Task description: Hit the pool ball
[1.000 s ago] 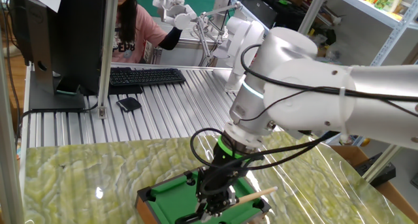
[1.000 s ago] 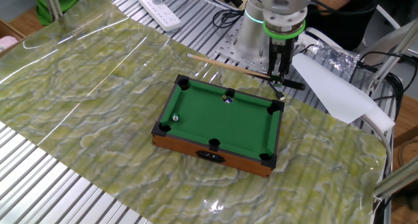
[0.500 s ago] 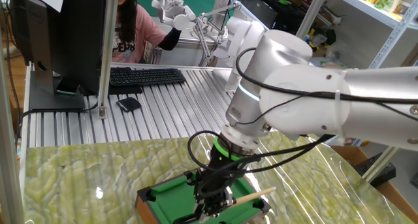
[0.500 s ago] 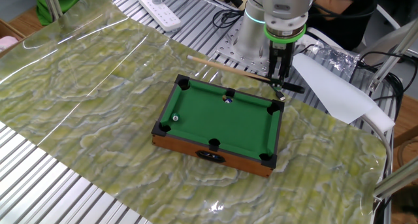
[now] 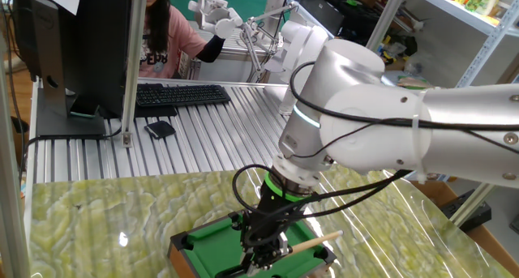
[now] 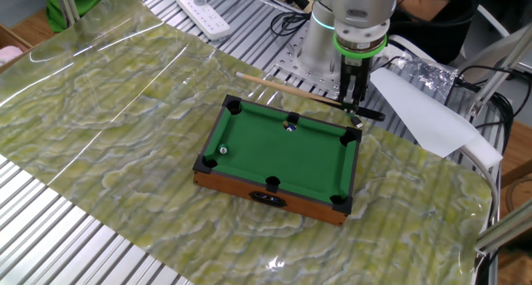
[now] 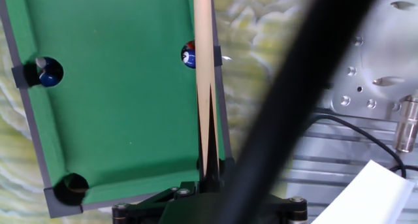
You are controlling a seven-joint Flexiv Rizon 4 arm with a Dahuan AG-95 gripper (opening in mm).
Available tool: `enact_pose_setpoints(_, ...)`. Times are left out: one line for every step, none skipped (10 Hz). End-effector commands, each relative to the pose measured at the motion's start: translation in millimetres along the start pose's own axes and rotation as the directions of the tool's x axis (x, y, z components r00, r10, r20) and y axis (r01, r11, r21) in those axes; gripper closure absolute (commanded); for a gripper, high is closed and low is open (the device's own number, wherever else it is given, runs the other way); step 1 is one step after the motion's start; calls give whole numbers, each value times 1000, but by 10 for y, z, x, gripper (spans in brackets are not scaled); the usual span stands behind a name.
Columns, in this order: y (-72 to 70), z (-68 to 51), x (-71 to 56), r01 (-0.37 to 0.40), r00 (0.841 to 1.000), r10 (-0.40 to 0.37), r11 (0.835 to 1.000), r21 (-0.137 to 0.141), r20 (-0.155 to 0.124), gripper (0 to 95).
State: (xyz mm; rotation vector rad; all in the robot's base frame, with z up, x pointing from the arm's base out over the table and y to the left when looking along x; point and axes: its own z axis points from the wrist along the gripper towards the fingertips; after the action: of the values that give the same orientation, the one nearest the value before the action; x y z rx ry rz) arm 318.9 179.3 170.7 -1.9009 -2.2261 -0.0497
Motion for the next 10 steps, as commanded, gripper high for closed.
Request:
enact_pose_setpoints(12, 17, -6, 8, 1000, -8, 1000, -7, 3, 950)
enact_pose_setpoints(27, 36, -12, 14, 1000, -14, 1000, -10, 0, 950)
enact_pose_setpoints(44, 60, -17, 16, 1000, -16, 1000, -12, 3, 950)
enact_pose_setpoints(63, 84, -26, 20, 1000, -20, 1000, -12, 2, 950)
enact_pose_setpoints(82, 108, -41, 21, 1000, -21, 1000, -14, -1, 950)
enact_pose_setpoints(106, 143, -54, 21, 1000, -21, 1000, -17, -1, 950)
enact_pose_setpoints(125, 174, -56, 22, 1000, -22, 1000, -19, 1, 950)
enact_pose_setpoints(139, 197, -57, 23, 1000, -23, 1000, -20, 2, 950)
enact_pose_setpoints(150, 215, -56, 24, 1000, -24, 1000, -21, 1, 950)
enact_pose_setpoints(153, 221, -56, 28, 1000, -28, 999, -21, 0, 950)
